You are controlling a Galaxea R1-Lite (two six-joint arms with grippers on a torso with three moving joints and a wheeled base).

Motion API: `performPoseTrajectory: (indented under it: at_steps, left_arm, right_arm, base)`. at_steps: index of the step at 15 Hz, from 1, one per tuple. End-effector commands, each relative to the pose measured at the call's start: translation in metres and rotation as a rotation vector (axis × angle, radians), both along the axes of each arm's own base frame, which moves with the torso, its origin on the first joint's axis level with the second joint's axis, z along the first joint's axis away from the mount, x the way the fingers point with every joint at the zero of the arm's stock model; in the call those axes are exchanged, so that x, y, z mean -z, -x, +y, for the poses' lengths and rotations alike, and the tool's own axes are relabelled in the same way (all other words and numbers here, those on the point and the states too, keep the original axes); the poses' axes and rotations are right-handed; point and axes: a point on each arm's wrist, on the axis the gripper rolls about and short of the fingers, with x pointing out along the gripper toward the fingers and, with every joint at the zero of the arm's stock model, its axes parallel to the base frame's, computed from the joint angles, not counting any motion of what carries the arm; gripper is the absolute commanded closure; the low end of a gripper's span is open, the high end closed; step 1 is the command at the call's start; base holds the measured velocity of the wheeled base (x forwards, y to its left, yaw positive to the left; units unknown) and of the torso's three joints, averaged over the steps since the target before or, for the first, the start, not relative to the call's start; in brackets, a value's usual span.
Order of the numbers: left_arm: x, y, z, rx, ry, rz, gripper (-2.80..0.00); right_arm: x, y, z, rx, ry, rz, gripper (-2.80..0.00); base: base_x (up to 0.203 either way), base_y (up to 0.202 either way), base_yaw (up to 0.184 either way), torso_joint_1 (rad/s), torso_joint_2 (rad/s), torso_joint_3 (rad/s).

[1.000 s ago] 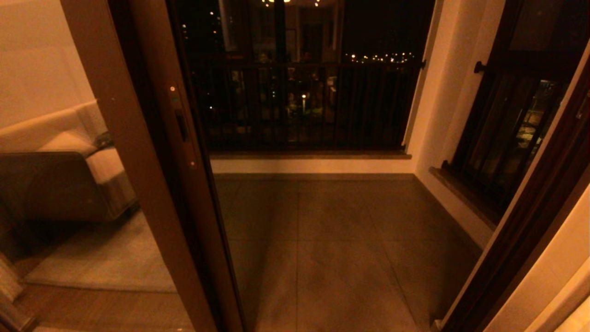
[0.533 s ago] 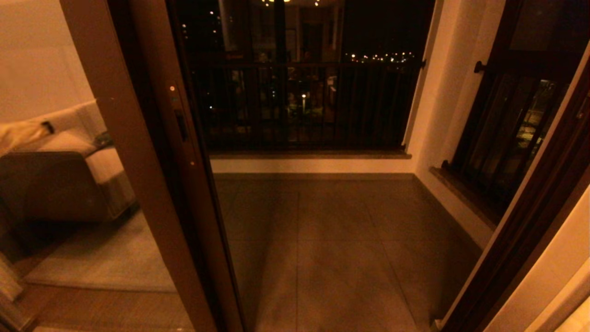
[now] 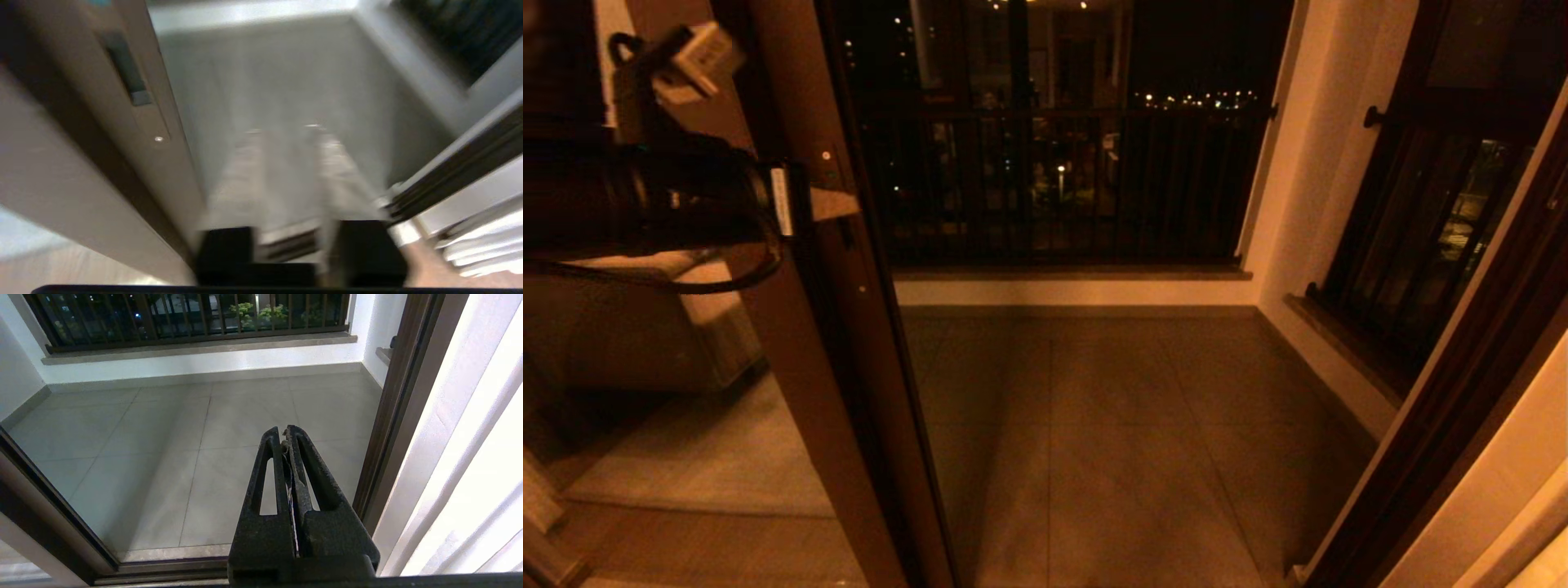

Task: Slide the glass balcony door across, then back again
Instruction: Close the slid door

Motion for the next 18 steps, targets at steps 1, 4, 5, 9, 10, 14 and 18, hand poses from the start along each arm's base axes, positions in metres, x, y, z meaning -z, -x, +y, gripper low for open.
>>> performPoseTrajectory:
  at_steps: [1, 4, 5, 9, 10, 14, 18]
  left_arm:
    - [0.028, -0.039, -0.017, -0.013, -0.036, 0.092, -2.8]
    - [0.027, -0.064, -0.025, -0.068, -0.051, 0.081, -2.8]
    - [0.026, -0.066, -0.025, -0.093, -0.06, 0.08, -2.8]
    - [0.032, -0.075, -0.026, -0.138, -0.069, 0.091, -2.8]
    - [0.031, -0.076, -0.025, -0.15, -0.071, 0.086, -2.8]
    - [0.03, -0.079, -0.017, -0.192, -0.075, 0.08, -2.8]
    - [0.03, -0.083, -0.011, -0.214, -0.077, 0.079, -2.8]
  right_arm:
    - [0.0, 0.0, 0.0, 0.0, 0.0, 0.001, 0.0]
    - [0.0, 0.0, 0.0, 0.0, 0.0, -0.001, 0.0]
    - [0.0, 0.0, 0.0, 0.0, 0.0, -0.001, 0.0]
    - [0.0, 0.0, 0.0, 0.0, 0.0, 0.0, 0.0]
    - [0.0, 0.0, 0.0, -0.002, 0.0, -0.001, 0.0]
    - [0.0, 0.0, 0.0, -0.002, 0.0, 0.001, 0.0]
    - [0.0, 0.0, 0.0, -0.002, 0.0, -0.001, 0.0]
  base:
    - [0.0, 0.0, 0.0, 0.0, 0.0, 0.0]
    - [0.0, 0.0, 0.0, 0.0, 0.0, 0.0]
    - [0.0, 0.0, 0.0, 0.0, 0.0, 0.0]
    - [0.0, 0.0, 0.0, 0.0, 0.0, 0.0]
    - [0.0, 0.0, 0.0, 0.0, 0.0, 0.0]
    - [0.0, 0.0, 0.0, 0.0, 0.0, 0.0]
    - [0.0, 0.0, 0.0, 0.0, 0.0, 0.0]
